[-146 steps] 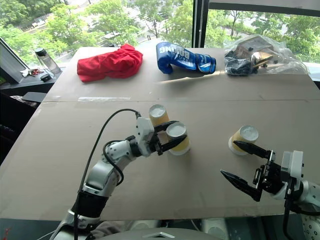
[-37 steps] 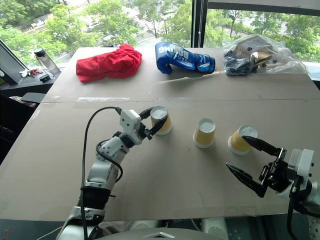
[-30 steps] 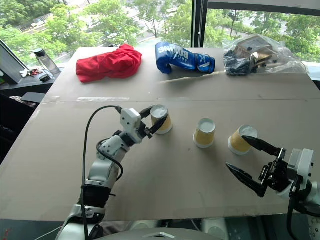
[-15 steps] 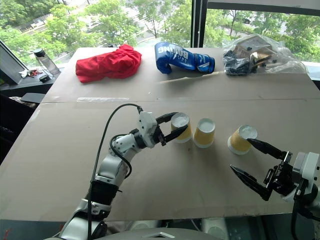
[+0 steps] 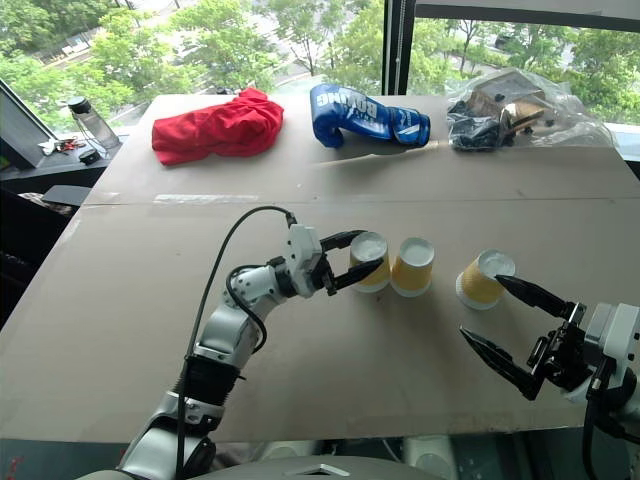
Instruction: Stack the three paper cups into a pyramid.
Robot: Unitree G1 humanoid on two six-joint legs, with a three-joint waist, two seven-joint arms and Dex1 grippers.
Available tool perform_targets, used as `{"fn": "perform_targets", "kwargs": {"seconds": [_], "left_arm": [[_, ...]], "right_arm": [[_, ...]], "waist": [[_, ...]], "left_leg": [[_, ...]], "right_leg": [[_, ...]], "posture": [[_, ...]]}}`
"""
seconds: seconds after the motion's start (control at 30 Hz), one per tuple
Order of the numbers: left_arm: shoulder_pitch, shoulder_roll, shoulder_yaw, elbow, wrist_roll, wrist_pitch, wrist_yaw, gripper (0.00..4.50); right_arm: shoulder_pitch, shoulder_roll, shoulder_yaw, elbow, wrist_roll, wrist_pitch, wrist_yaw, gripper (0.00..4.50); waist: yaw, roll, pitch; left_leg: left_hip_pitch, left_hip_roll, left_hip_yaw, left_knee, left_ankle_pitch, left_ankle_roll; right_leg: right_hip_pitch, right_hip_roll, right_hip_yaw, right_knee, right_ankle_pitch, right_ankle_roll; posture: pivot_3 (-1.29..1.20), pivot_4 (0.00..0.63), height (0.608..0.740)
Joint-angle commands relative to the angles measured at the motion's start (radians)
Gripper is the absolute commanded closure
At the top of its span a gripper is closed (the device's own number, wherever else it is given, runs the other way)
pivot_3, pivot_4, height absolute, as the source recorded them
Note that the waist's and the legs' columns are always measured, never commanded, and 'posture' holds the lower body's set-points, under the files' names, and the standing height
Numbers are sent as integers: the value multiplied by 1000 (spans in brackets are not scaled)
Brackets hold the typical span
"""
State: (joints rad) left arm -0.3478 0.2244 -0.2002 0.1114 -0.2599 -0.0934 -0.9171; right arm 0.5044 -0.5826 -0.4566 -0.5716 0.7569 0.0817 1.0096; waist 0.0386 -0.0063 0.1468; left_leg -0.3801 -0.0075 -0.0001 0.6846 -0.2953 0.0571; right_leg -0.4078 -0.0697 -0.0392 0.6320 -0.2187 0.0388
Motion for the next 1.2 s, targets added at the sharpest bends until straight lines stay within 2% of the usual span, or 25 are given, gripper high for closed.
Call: {"fn": "perform_targets", "kwargs": {"seconds": [0.03,0.1,0.17,0.2,0.53,0.8,0.87,1.03,1.2], "left_arm": [[-5,-6,-1,-11,-4,0,4,2101],[-1,-3,-1,-13,-3,4,6,1029],[3,1,0,-12,-1,5,7,201],[4,2,0,-13,-1,6,8,35],[10,14,29,-61,-28,9,10,35],[21,83,98,-288,-146,124,23,35],[25,121,118,-375,-195,203,27,35],[-21,318,129,-572,-346,548,14,35],[-62,427,134,-645,-430,695,-13,35]], "right_arm": [[11,-7,-39,-26,14,-3,-3,0],[20,-10,-40,-20,7,-2,1,0],[26,-9,-39,-17,3,-2,1,0],[27,-9,-38,-17,2,-3,1,0],[26,-12,-35,-27,5,6,-11,0],[29,-2,-86,-15,19,5,-35,0],[13,-4,-85,6,-12,25,-83,0],[-77,-6,-48,73,-100,114,-254,0],[-127,0,-5,121,-143,157,-294,0]], "waist": [[0,0,0],[0,0,0],[0,0,0],[0,0,0],[0,0,0],[0,0,0],[-2,0,0],[-2,1,0],[-1,2,0]], "left_leg": [[0,0,0,0,0,0],[0,0,0,0,0,0],[0,0,0,0,0,0],[0,0,0,0,0,0],[0,0,0,0,0,0],[0,1,0,0,0,0],[0,1,0,0,0,0],[0,1,0,0,0,0],[0,1,0,0,0,-1]], "right_leg": [[0,0,0,0,0,0],[0,0,0,0,0,0],[0,0,0,0,0,0],[0,0,0,0,0,0],[0,0,0,0,0,0],[0,-1,0,0,0,0],[0,-2,0,0,0,0],[0,0,1,1,-2,-4],[0,1,0,2,-3,-4]], "posture": [[0,150,737],[0,150,737],[0,150,737],[0,150,737],[0,150,737],[0,150,737],[0,150,737],[0,150,737],[0,150,737]]}}
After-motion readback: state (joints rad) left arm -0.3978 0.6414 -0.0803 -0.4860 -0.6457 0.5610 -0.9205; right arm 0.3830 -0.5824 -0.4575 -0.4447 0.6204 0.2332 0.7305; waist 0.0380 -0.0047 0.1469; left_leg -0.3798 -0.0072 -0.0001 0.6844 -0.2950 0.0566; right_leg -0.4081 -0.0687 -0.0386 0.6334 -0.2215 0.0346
